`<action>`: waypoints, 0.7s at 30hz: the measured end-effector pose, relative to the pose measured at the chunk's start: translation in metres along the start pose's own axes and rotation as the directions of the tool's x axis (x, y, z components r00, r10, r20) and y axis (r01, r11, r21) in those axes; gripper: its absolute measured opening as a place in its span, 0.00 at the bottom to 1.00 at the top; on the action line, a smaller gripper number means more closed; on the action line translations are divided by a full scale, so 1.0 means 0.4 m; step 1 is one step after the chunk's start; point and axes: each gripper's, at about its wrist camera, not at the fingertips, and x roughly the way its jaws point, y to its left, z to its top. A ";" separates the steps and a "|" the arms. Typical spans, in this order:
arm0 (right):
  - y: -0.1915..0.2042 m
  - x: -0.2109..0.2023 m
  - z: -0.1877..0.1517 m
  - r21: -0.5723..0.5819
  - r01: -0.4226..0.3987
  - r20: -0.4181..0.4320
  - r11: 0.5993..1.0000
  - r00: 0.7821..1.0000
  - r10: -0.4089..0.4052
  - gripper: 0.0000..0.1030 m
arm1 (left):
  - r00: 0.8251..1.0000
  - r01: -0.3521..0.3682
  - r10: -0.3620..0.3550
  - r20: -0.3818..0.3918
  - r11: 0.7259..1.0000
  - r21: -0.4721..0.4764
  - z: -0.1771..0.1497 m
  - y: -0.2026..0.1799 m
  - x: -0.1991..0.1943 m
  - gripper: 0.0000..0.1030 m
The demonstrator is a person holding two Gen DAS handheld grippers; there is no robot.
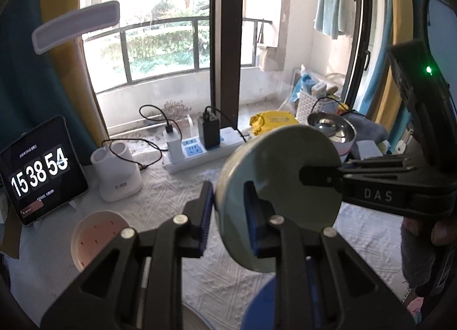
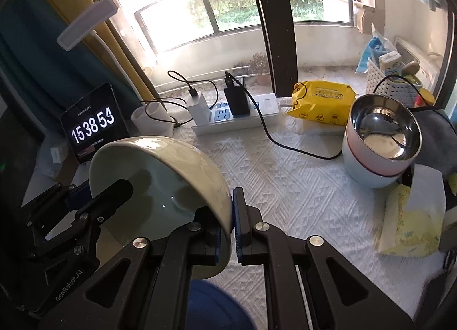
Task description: Organize plates and bowls
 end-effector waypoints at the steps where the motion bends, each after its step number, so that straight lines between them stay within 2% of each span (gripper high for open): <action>1: 0.002 -0.007 -0.003 -0.001 0.001 0.002 1.000 1.000 -0.001 0.08 | 1.000 0.001 -0.001 0.003 1.000 0.000 -0.002 -0.005 -0.009 0.21; 21: 0.026 -0.107 -0.122 0.035 0.022 0.019 0.999 1.000 -0.023 0.08 | 0.999 0.037 -0.037 0.000 0.999 0.016 -0.076 -0.054 -0.110 0.22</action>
